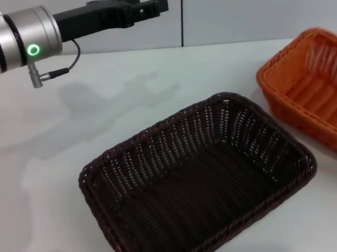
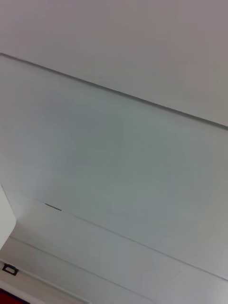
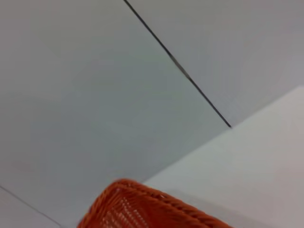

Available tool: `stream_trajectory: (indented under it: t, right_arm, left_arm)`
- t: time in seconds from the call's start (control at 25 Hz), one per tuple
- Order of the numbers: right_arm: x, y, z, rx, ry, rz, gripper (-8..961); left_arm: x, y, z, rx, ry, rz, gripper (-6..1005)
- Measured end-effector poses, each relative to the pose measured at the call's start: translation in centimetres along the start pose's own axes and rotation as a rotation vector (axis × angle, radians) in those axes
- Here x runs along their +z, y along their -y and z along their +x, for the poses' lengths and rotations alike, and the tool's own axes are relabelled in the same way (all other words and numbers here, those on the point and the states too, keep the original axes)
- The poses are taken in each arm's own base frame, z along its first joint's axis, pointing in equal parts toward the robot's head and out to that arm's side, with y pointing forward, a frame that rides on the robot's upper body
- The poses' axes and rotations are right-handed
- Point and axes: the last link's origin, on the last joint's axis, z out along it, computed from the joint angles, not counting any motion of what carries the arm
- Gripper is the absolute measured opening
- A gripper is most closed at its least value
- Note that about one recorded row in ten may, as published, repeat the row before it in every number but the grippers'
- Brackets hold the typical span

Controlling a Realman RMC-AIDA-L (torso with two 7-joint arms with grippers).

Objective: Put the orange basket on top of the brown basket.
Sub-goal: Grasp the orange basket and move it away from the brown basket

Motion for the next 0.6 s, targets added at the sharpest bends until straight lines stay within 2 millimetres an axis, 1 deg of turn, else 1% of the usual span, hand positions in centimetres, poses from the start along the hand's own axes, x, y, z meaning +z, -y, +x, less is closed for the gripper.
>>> stream_trajectory:
  t: [0.12,0.28,0.4,0.6]
  right_arm:
    - [0.1,0.2,0.2,0.001,0.0,0.017,-2]
    - [-0.3,0.3,0.0,0.002,0.024,0.022,13]
    - [-1.2,-0.3,-0.8,-0.025,0.014,-0.016,24]
    - [-1.9,-0.8,-1.7,-0.021,0.019,-0.027,43]
  left_arm:
    - [0.1,0.0,0.0,0.002,0.001,-0.002,813]
    - [0.1,-0.1,0.0,0.002,0.002,-0.003,813]
    - [0.1,-0.1,0.0,0.003,0.002,-0.004,813]
    - [0.1,-0.1,-0.1,0.002,0.004,-0.005,813]
